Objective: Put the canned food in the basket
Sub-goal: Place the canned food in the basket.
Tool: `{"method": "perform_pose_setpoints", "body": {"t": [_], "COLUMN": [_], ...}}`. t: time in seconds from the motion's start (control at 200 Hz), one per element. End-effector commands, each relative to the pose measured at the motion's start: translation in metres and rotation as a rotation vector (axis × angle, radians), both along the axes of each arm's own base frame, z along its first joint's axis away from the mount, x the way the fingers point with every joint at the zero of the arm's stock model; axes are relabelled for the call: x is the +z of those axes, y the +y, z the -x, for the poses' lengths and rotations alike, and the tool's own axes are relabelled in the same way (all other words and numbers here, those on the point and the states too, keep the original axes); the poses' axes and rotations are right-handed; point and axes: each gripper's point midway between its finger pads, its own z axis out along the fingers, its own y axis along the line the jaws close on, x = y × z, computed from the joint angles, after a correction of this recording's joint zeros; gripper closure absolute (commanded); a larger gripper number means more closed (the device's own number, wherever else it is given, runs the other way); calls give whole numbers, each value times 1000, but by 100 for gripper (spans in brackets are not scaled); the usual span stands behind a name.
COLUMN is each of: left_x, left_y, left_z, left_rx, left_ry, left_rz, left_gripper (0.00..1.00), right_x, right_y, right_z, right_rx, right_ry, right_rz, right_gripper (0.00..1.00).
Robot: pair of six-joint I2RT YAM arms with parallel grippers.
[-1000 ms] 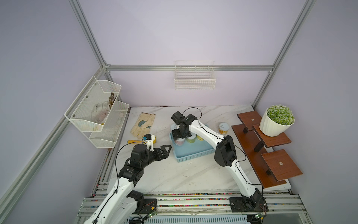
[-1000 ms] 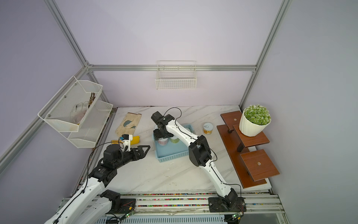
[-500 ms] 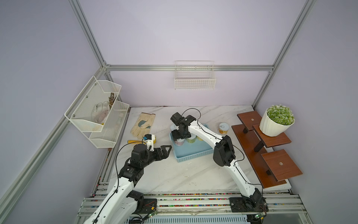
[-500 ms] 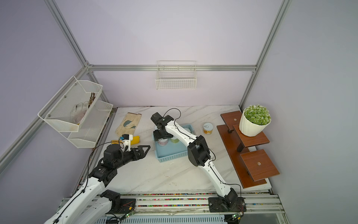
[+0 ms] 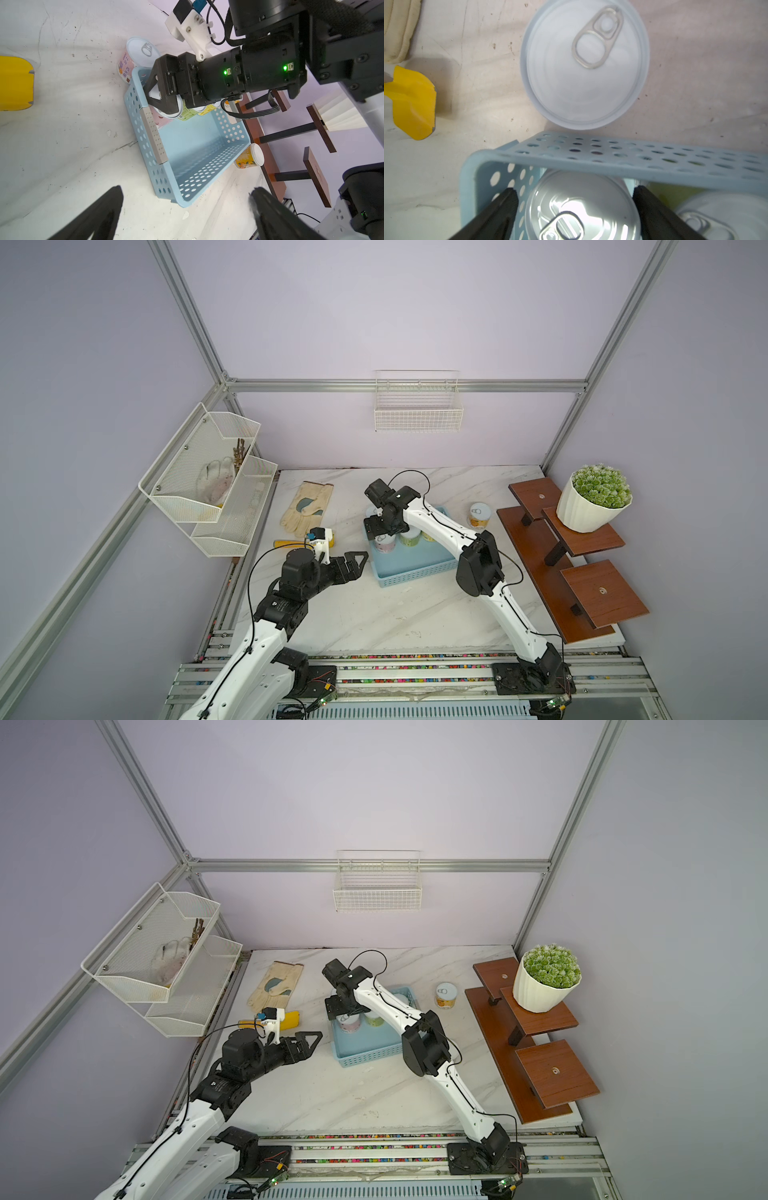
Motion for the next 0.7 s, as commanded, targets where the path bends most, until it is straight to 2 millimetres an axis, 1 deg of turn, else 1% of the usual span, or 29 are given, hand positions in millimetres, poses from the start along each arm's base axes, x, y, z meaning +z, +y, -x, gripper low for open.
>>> {"method": "perform_pose_setpoints", "body": {"t": [0.0,0.08,0.195,0.275,0.37,0.38,0.4,0.45,0.48,0.49,0.515,0.59,0.695], "left_x": [8,12,27,35,44,45,47,50,51,51,52,52,53], "left_y": [1,0,-8,-13,-18,-18,-19,-24,-27,-28,-30,-37,-50], "left_z": [-1,-2,-3,-5,-6,-6,-6,-6,-6,-6,-6,-6,-7], "left_rx": [0,-10,-70,-96,-118,-120,-125,-141,-153,-155,-161,-176,-196], "left_ry": [-31,-48,-83,-100,-129,-133,-137,-149,-153,-154,-158,-166,-176], "left_rz": [11,1,-17,-19,-35,-36,-38,-46,-52,-55,-61,-85,-127], "left_gripper": [0,0,0,0,0,0,0,0,0,0,0,0,0], "right_x": [22,38,67,85,102,102,108,116,121,119,125,132,137], "right_y": [6,4,-5,-12,-20,-21,-23,-27,-32,-32,-37,-50,-77], "right_z": [-4,-2,4,13,27,29,32,38,42,42,45,54,64], "right_rx": [2,13,22,28,38,38,38,39,37,37,34,27,-17], "right_ry": [-51,-69,-102,-111,-120,-118,-131,-148,-161,-162,-177,-206,-256], "right_rz": [-30,-39,-51,-67,-105,-105,-121,-142,-151,-152,-162,-165,-132], "right_gripper": [8,8,8,7,7,7,7,6,6,6,6,6,5]}}
